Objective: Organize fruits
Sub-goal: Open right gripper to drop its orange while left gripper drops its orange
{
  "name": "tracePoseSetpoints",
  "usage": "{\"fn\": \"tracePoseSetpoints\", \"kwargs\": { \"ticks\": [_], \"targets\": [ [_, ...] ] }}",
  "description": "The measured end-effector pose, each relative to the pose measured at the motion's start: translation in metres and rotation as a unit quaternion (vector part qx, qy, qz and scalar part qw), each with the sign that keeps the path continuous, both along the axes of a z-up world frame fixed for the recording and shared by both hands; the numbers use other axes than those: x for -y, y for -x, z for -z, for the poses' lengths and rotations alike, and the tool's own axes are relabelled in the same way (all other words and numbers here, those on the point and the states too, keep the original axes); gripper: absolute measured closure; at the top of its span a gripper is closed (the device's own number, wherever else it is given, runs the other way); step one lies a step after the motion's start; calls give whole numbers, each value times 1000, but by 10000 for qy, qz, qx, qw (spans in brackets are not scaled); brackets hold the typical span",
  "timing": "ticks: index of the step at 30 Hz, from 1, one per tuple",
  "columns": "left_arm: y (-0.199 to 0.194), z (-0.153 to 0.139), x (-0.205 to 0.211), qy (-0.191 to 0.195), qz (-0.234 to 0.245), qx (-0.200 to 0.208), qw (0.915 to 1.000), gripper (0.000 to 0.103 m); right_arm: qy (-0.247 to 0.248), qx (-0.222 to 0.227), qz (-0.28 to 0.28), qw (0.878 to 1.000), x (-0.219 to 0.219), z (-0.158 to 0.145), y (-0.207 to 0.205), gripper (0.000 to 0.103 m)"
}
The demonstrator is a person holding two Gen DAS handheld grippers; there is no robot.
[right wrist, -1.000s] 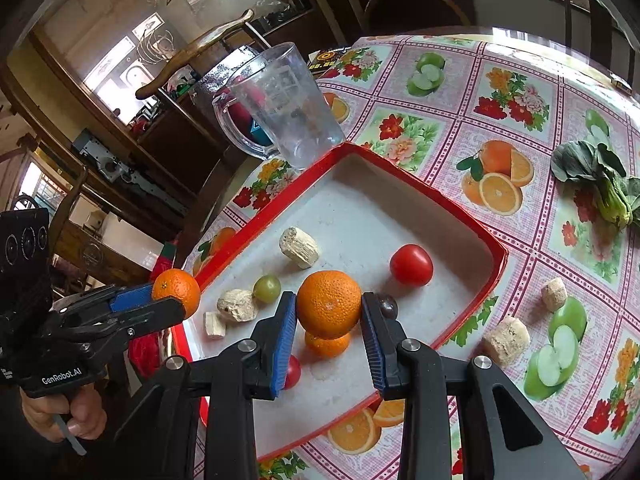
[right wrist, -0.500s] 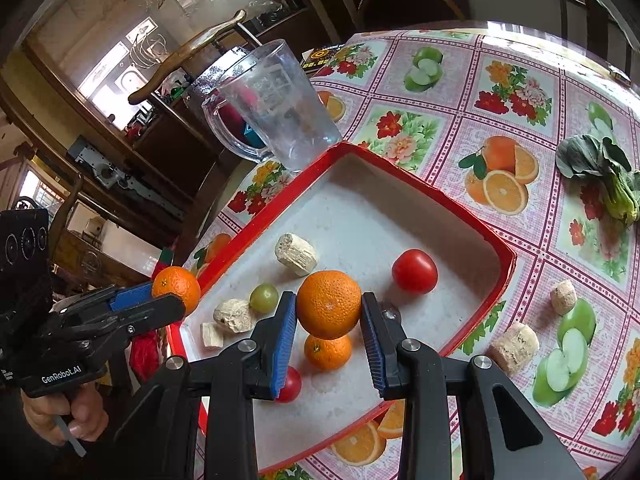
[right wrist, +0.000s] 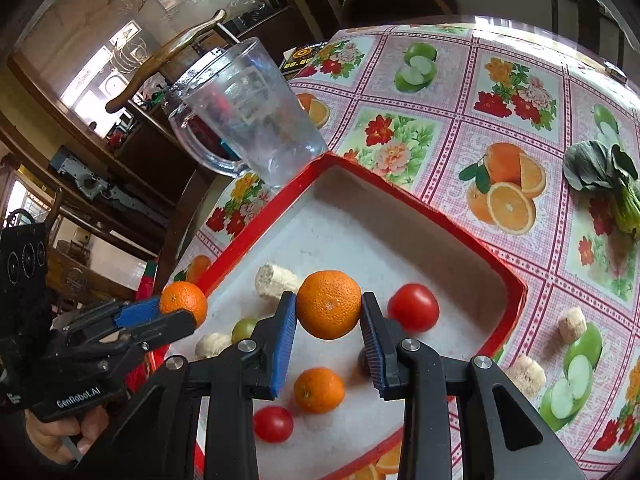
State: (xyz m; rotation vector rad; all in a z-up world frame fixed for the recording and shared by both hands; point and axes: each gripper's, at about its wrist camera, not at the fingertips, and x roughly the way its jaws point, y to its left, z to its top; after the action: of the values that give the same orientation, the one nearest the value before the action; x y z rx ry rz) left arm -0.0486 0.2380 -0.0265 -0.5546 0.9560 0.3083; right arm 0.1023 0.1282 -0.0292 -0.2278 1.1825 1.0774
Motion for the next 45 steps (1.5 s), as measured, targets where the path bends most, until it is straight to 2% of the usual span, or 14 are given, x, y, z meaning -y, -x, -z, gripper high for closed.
{"fn": "tracePoseSetpoints", "kwargs": {
  "ticks": [11,20,27,31,37,38,40,45],
  "targets": [
    [-21,20,-10,14,60,-222,9997,72,334,234,113,9991,-28,18,-12,70],
    [-28,38,-15,58,32,-407,9991,72,535,147,89,9984,-34,37,-16,70],
    [-25,49,-18,188,-17,-514,9985,71,562,108,40,9984,-35,41,-15,66],
    [-23,48,-20,268,-113,-554,9980,71,506,130,-41,9986,-35,36,-12,62],
    [-17,40,-14,139,-125,-579,9981,70,368,197,35,9991,-24,22,-11,59],
    [-18,38,-12,113,-122,-580,9982,69,344,203,60,9992,-22,19,-11,58],
    [-16,33,-9,43,-122,-535,9985,59,292,206,114,9993,-14,13,-12,58],
    [-16,27,-5,-49,-169,-544,9984,56,123,208,290,9993,7,-3,-12,58]
  ]
}}
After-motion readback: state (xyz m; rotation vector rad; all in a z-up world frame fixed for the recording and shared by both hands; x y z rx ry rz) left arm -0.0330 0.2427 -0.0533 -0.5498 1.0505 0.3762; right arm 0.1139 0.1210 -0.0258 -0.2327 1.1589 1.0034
